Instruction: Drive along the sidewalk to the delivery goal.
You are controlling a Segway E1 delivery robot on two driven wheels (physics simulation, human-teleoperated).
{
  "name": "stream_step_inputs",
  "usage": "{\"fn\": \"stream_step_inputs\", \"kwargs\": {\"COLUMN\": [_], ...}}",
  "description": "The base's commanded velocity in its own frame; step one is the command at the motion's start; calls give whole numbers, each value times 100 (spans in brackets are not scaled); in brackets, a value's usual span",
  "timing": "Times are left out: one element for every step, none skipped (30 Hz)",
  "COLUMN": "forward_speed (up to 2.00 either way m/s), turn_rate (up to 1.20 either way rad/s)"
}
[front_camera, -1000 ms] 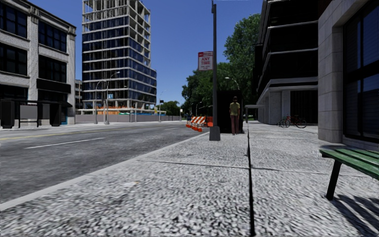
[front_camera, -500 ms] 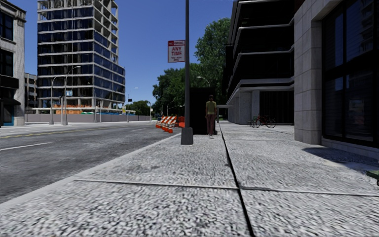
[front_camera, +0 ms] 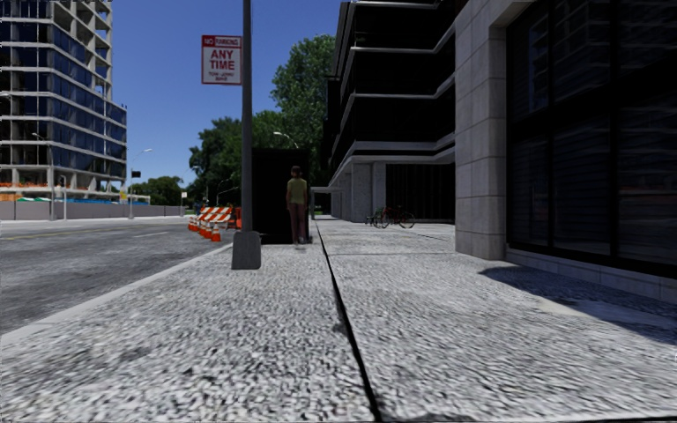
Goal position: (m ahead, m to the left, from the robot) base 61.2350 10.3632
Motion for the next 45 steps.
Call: {"fn": "stream_step_inputs", "kwargs": {"forward_speed": [200, 200, 200, 200, 200, 200, 200, 200, 200, 200, 200, 200, 200, 200, 200, 200, 200, 200, 200, 200, 200, 200, 200, 200, 200, 200, 200, 200, 200, 200, 200, 200, 200, 200, 200, 200, 200, 200, 200, 200, 200, 200, 200, 200, 200], "turn_rate": [-63, -63, -59, -42, -9, -9, -6, 0, 0, 0, 0, 0, 0, 0, 0, 0, 0, 0, 0, 0, 0, 0, 0, 0, 0, 0, 0, 0, 0, -14, -22, -24, -24, -18, -2, 0, 0, 0, 0, 0, 0, 0, 0, 0, 0]}}
